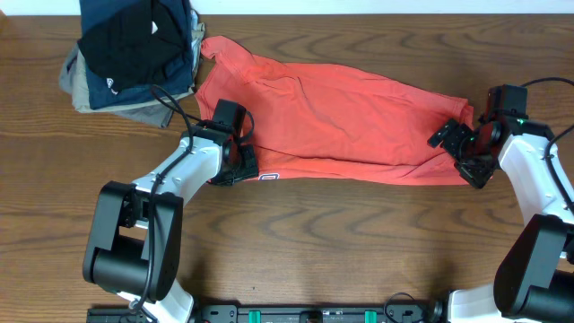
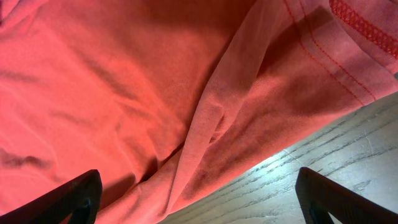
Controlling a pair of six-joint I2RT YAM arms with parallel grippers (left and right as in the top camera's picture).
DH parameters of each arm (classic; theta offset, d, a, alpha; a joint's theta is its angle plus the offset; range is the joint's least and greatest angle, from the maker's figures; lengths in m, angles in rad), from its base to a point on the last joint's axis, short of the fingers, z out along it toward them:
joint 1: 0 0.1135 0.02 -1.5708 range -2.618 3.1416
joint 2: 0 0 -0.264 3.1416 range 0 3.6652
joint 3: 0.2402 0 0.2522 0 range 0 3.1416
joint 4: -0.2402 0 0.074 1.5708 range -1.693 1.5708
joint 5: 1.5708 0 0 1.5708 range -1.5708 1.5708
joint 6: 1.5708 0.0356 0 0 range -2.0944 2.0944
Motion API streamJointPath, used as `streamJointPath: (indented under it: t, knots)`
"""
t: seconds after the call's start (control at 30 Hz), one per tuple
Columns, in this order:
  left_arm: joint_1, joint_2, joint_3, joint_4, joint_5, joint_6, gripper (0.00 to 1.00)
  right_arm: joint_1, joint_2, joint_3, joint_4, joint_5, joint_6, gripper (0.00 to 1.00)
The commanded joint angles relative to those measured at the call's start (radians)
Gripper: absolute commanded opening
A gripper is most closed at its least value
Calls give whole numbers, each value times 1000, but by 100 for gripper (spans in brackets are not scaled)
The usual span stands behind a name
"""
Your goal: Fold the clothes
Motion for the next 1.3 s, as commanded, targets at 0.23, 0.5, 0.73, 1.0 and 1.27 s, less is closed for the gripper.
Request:
streamJointPath:
  t: [0.23, 0.5, 0.73, 1.0, 1.27]
  knots:
    - [0, 21, 3, 51, -13, 29, 46, 13, -11, 13, 0, 14, -16, 98]
    - [0, 21, 3, 61, -13, 116, 46, 13, -11, 13, 0, 14, -16, 98]
    - [0, 21, 3, 92, -35, 125, 46, 13, -11, 13, 0, 14, -16, 98]
    - [0, 21, 3, 152, -59, 127, 45, 13, -11, 13, 0, 15, -20, 98]
    - [0, 21, 3, 172, -74, 128, 46, 13, -11, 13, 1, 22, -20, 98]
